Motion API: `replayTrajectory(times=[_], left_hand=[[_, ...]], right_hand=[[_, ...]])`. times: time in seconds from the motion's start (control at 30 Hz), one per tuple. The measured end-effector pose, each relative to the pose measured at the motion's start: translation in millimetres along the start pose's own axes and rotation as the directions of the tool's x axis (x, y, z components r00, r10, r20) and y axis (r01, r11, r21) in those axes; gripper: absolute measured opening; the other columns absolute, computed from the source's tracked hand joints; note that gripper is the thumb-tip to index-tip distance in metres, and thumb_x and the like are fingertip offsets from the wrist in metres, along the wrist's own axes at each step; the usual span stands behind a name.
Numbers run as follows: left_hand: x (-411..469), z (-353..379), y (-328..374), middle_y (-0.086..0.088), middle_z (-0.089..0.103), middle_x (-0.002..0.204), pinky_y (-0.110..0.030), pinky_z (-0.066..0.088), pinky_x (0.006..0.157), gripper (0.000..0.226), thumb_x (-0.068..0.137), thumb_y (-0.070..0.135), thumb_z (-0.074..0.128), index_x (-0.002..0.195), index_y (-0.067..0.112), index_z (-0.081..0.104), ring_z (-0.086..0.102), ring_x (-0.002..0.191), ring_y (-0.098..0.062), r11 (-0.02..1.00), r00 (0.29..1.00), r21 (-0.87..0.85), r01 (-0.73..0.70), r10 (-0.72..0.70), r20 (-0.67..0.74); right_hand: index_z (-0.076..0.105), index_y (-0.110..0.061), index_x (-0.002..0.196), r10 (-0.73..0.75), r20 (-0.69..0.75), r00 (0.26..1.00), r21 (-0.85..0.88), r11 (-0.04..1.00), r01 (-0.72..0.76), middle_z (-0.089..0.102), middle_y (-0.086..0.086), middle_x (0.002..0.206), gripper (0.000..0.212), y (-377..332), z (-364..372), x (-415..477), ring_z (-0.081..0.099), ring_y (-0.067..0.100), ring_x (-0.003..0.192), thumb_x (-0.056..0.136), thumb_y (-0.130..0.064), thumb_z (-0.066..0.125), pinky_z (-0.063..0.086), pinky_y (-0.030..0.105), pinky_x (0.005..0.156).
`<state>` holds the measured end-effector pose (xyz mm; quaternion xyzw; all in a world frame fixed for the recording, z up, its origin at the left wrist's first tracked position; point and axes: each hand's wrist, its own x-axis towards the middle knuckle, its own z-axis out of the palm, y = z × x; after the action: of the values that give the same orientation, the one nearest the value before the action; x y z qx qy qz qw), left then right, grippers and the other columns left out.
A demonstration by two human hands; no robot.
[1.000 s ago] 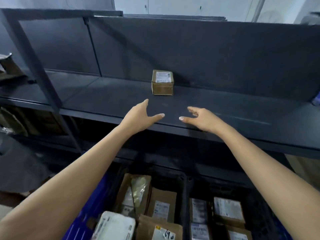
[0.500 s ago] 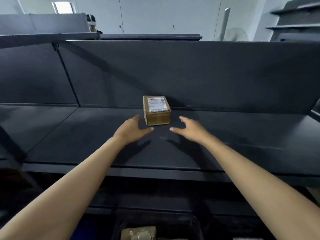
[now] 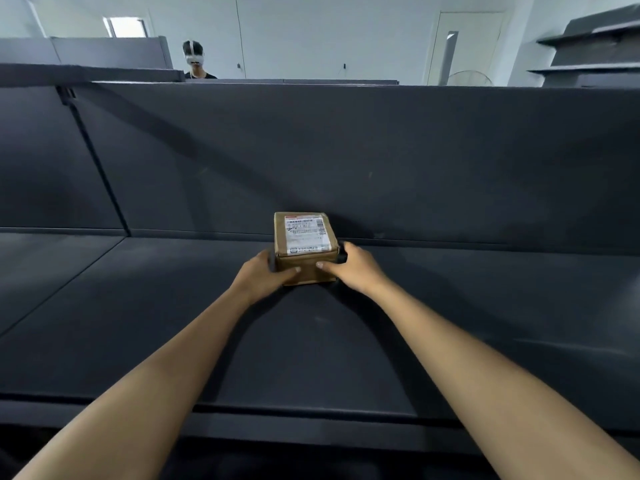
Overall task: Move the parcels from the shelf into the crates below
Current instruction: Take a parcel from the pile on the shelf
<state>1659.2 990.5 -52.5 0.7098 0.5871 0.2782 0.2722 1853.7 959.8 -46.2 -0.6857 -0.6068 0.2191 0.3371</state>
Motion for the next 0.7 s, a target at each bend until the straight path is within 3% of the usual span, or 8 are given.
replayTrajectory(times=[0.1,0.23,0.4,0.53,0.63,0.7], left_hand=[[1.6,3.4,0.2,0.001,0.066,0.121,-0.022,0.041,0.086,0.048,0.08,0.038,0.069,0.124,0.023,0.058,0.059,0.114,-0.018,0.998,0.998,-0.032,-0.061,0.062,0.026],[-4.0,7.4,6.3,0.004,0.065,0.122,-0.024,0.044,0.091,0.048,0.082,0.036,0.068,0.127,0.023,0.055,0.059,0.115,-0.016,0.995,0.996,-0.041,-0.087,0.088,0.017],[-48.7,2.5,18.4,0.012,0.065,0.118,-0.019,0.042,0.086,0.05,0.081,0.033,0.069,0.128,0.025,0.053,0.059,0.111,-0.008,0.976,0.979,-0.095,-0.196,0.19,-0.071],[-115.2,-4.9,30.4,0.026,0.064,0.113,-0.007,0.043,0.08,0.047,0.081,0.034,0.07,0.124,0.038,0.052,0.059,0.107,0.005,0.931,0.961,-0.243,-0.273,0.25,-0.122],[-175.0,-7.0,37.8,0.034,0.063,0.111,0.002,0.042,0.076,0.045,0.078,0.04,0.069,0.113,0.058,0.048,0.056,0.104,0.016,0.883,0.956,-0.368,-0.292,0.257,-0.141],[-215.9,-4.9,39.8,0.032,0.063,0.113,0.003,0.041,0.076,0.047,0.076,0.043,0.069,0.115,0.057,0.048,0.056,0.104,0.016,0.853,0.955,-0.428,-0.298,0.266,-0.134]], right_hand=[[0.062,-0.016,0.118,-0.038,-0.013,0.999,0.059,0.998,0.039,0.068,0.003,0.119,0.042,-0.3,7.9,4.0,0.061,0.019,0.112,0.08,-0.031,0.074,0.038,0.017,0.076],[0.062,-0.018,0.121,-0.079,-0.061,0.995,0.081,0.993,0.084,0.069,0.002,0.116,0.043,-0.2,10.8,-2.3,0.062,0.018,0.108,0.081,-0.031,0.073,0.037,0.014,0.071],[0.061,-0.019,0.122,-0.157,-0.171,0.973,0.094,0.98,0.174,0.071,0.0,0.113,0.045,-1.6,-1.2,-45.8,0.064,0.014,0.104,0.081,-0.032,0.074,0.045,0.017,0.08],[0.057,-0.021,0.128,-0.271,-0.235,0.933,0.121,0.945,0.304,0.066,-0.009,0.12,0.051,-5.0,-14.1,-110.1,0.059,0.002,0.109,0.08,-0.027,0.075,0.042,0.006,0.088],[0.051,-0.025,0.136,-0.314,-0.252,0.915,0.155,0.921,0.358,0.06,-0.015,0.129,0.059,-5.0,-18.3,-167.6,0.052,-0.005,0.119,0.081,-0.027,0.073,0.041,0.009,0.097],[0.045,-0.028,0.14,-0.321,-0.258,0.911,0.162,0.916,0.368,0.054,-0.02,0.135,0.064,-2.3,-17.9,-208.7,0.046,-0.009,0.124,0.081,-0.032,0.071,0.037,0.007,0.099]])
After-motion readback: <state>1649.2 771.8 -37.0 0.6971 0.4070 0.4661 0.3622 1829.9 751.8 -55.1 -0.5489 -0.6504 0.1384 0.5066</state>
